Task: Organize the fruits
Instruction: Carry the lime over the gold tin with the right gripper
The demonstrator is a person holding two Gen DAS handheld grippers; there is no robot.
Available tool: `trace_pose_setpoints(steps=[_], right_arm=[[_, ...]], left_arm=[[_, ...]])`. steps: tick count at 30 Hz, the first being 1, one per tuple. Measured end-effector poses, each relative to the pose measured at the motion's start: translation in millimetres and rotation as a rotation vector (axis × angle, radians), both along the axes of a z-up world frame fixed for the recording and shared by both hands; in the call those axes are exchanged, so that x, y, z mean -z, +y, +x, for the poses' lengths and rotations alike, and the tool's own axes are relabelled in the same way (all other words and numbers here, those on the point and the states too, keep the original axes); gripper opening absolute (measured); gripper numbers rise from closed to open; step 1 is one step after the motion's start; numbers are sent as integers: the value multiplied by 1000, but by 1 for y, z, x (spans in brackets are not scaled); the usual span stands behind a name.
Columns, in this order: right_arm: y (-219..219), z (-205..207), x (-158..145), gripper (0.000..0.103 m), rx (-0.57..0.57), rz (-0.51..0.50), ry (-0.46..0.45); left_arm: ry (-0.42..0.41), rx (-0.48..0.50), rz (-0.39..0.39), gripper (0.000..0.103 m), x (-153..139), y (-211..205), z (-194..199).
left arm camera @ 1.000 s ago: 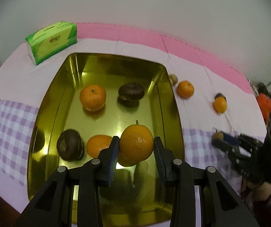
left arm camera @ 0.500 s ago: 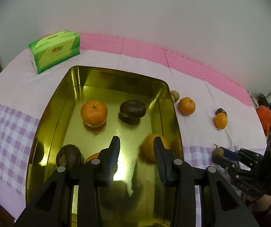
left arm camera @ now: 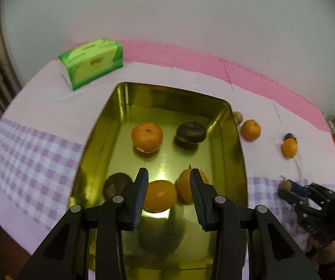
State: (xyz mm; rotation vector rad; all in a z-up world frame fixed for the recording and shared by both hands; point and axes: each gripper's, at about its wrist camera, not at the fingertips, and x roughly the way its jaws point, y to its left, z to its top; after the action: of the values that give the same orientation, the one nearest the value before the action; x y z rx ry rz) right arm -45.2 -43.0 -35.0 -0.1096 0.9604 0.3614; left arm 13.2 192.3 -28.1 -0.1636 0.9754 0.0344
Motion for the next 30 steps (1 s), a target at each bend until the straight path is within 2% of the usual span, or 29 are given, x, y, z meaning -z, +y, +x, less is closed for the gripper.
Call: trace_pose_setpoints(steps=[6, 11, 14, 15, 21, 30], right_arm=[[0, -7, -4, 24, 18, 16, 21], [7, -11, -23, 24, 7, 39, -4], [18, -9, -41, 24, -19, 67, -24], [24, -7, -48, 24, -34, 79, -33], [72, 4, -71, 24, -148, 97, -53], [150, 28, -64, 24, -296, 77, -29]], left_arm=[[-8, -27, 30, 38, -8, 9, -3], [-19, -81, 50, 39, -19, 24, -4], [-32, -135, 62, 50, -26, 38, -6], [-45, -155, 57, 54, -30, 43, -8], [-75, -198, 62, 54, -39, 55, -12], [-109, -209, 210, 58, -47, 46, -14]])
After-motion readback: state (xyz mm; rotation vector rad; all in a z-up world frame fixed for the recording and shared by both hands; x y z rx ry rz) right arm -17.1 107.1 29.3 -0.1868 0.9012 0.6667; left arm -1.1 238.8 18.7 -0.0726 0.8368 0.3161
